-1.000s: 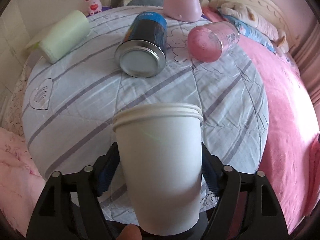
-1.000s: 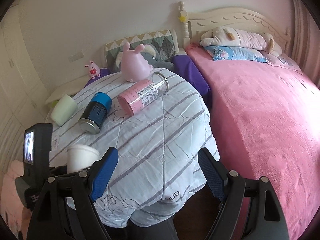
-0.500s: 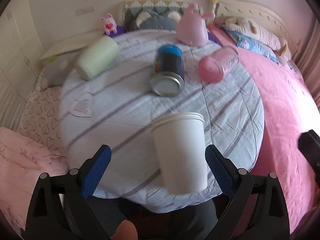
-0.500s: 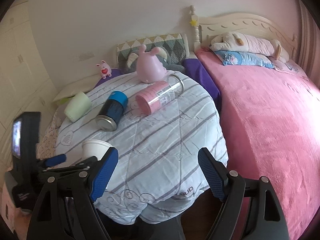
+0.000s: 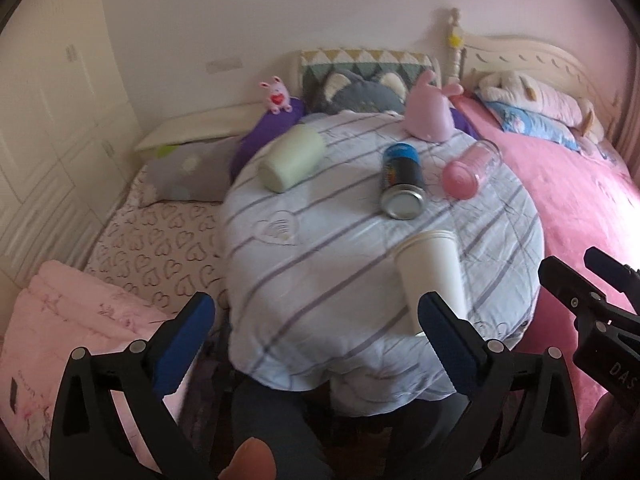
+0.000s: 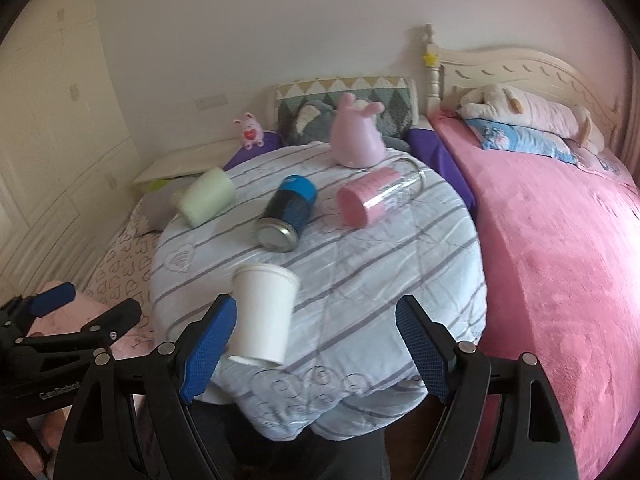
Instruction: Flip cup upright
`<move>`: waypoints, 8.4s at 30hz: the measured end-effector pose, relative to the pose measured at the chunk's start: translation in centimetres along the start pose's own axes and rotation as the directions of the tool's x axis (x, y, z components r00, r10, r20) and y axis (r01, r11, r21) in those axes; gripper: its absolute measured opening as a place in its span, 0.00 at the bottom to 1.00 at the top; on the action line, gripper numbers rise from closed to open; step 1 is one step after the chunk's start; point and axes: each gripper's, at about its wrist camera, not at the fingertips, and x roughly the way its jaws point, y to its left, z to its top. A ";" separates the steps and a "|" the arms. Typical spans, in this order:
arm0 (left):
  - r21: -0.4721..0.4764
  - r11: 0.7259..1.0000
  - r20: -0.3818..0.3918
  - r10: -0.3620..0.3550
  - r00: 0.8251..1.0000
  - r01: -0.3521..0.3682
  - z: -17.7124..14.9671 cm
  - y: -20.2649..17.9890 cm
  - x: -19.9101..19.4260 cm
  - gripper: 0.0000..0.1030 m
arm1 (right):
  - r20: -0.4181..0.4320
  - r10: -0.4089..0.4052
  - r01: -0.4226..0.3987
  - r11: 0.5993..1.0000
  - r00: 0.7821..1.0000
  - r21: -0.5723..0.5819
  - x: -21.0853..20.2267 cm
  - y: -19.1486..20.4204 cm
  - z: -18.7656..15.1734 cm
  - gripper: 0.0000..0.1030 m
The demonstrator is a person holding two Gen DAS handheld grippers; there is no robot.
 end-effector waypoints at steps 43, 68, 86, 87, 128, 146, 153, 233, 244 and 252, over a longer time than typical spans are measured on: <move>-0.069 0.993 0.025 0.097 0.995 -0.095 -2.7 4.4 -1.6 1.00 | -0.121 0.045 -0.050 0.998 0.992 -0.036 1.6 3.9 -1.2 0.80; -0.102 0.995 -0.071 -0.002 0.998 -0.005 -0.7 7.4 7.3 1.00 | -0.431 -0.052 0.034 0.998 0.901 -0.048 15.6 5.2 0.4 0.80; -0.116 0.993 -0.074 -0.014 0.997 0.006 -1.2 7.9 7.3 1.00 | -0.476 0.010 -0.034 0.999 0.879 -0.042 17.1 5.6 0.4 0.65; -0.114 0.993 -0.074 -0.011 0.997 0.003 -1.2 7.9 7.1 1.00 | -0.467 0.021 -0.043 0.998 0.884 -0.036 16.7 5.4 0.5 0.65; -0.008 0.993 -0.081 0.114 0.990 -0.115 -3.8 2.0 1.9 1.00 | 0.358 -0.016 0.057 0.993 0.934 -0.104 9.7 4.4 -5.5 0.79; -0.046 0.996 -0.012 0.069 0.998 -0.070 -3.3 1.0 -0.5 1.00 | 0.249 0.011 0.014 0.995 0.969 -0.099 2.4 3.1 -2.4 0.79; -0.060 0.996 0.036 0.067 0.997 -0.065 -3.1 0.4 -2.0 1.00 | 0.176 0.028 -0.010 0.995 0.984 -0.101 -1.1 2.8 -1.9 0.79; -0.066 0.995 -0.016 0.075 0.997 -0.076 -5.3 -0.4 -3.6 1.00 | -0.077 -0.006 0.003 0.999 0.997 -0.035 -1.2 1.8 -3.9 0.79; -0.060 0.995 -0.012 0.085 0.996 -0.085 -5.0 -0.5 -3.9 1.00 | -0.081 -0.002 -0.002 0.999 0.997 -0.038 -1.1 1.7 -3.9 0.79; -0.078 0.996 0.014 0.047 0.999 -0.046 -5.1 0.1 -4.1 1.00 | -0.083 -0.003 -0.001 0.999 0.997 -0.040 -1.1 1.8 -3.9 0.79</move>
